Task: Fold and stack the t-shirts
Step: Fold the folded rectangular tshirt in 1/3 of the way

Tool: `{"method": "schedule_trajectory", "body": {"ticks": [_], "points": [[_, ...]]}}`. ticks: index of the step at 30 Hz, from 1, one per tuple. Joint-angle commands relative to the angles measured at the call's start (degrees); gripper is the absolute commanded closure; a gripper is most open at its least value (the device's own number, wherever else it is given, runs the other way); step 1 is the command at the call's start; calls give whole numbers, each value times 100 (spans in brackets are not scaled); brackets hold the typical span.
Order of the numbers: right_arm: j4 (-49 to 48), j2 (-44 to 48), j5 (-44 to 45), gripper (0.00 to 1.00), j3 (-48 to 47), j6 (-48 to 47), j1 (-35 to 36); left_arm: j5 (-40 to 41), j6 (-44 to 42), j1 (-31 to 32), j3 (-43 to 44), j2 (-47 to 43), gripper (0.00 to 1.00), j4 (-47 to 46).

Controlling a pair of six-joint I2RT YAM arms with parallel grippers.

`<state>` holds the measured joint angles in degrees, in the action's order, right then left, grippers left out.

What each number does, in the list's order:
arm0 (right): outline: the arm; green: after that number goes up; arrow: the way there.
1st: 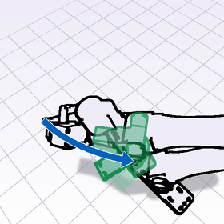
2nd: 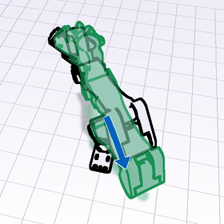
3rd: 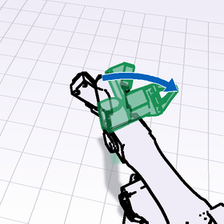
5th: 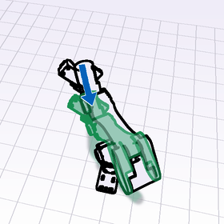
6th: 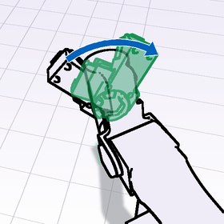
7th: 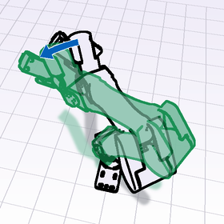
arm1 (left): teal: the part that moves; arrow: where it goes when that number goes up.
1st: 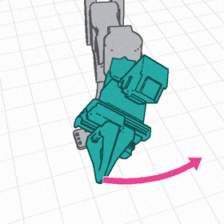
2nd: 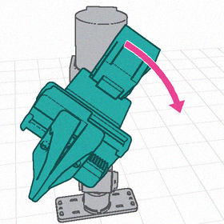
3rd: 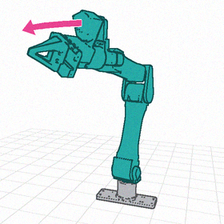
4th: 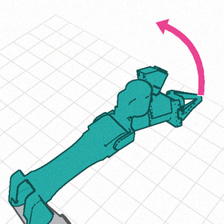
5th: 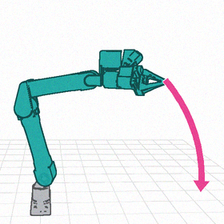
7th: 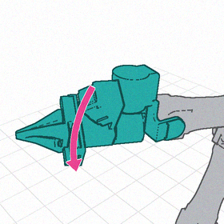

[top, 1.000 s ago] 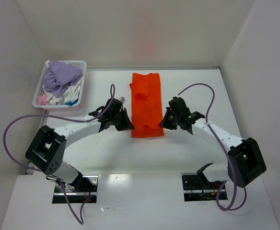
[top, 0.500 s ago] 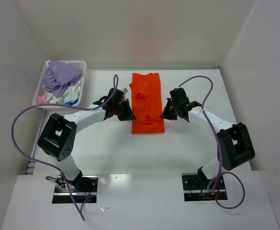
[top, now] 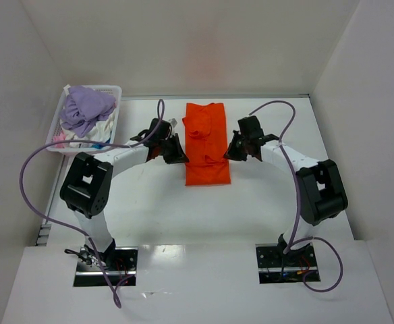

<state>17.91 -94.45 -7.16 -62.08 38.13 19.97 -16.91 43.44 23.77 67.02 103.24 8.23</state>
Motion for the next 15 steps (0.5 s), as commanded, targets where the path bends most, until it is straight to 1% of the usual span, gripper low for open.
{"method": "schedule_trajectory", "body": {"ticks": [1, 15], "points": [[-183, -143, 153, 100, -339, -148, -107, -32, -222, -92, 249, 196, 100, -32], [-183, -819, 153, 100, -1016, -306, -265, -137, -503, -373, 1005, 802, 100, 126]]}}
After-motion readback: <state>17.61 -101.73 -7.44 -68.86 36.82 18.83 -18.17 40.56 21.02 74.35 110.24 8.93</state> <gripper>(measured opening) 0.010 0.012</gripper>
